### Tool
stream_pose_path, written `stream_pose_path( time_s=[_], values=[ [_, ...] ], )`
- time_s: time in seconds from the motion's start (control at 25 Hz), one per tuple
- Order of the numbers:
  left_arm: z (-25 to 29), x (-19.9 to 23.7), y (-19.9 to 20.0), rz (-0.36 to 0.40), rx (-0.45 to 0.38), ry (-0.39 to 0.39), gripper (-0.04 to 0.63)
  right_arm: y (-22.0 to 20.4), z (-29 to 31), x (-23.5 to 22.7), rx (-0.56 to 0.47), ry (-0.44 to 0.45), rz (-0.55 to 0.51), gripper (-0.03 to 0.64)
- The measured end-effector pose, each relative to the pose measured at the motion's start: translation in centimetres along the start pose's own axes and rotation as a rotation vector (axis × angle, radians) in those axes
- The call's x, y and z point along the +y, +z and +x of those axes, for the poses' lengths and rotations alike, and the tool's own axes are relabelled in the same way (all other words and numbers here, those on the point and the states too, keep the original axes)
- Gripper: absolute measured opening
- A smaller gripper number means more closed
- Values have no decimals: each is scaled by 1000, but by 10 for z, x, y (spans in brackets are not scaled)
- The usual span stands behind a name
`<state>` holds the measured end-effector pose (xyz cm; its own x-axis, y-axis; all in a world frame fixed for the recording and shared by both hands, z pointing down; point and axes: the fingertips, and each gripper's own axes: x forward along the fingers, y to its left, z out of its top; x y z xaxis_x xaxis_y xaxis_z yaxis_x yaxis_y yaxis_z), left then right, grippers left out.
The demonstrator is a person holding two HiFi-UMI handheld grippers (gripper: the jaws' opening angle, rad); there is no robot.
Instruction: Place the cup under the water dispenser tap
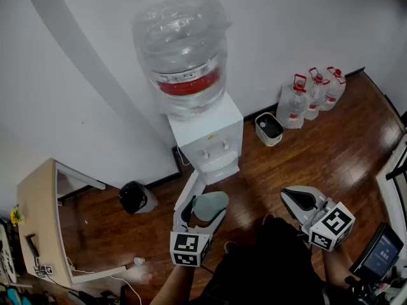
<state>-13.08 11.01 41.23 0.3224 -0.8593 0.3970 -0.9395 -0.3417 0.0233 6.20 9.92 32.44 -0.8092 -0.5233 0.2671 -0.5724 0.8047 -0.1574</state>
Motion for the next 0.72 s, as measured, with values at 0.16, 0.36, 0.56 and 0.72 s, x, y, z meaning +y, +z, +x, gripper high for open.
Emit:
stream_pose_path(
  time_s=[0.16,0.36,0.56,0.72],
  values=[
    [40,1,-7,42,54,-8,505,-5,2,-33,-5,-24,31,2],
    [107,-5,-21,44,123,18,505,6,9,-90,-30,-8,28,2],
    [163,0,-37,-14,207,79,505,15,13,-151,-39,22,67,2],
    [197,4,-53,-32,264,136,505,26,10,-189,-46,64,80,2]
  ],
)
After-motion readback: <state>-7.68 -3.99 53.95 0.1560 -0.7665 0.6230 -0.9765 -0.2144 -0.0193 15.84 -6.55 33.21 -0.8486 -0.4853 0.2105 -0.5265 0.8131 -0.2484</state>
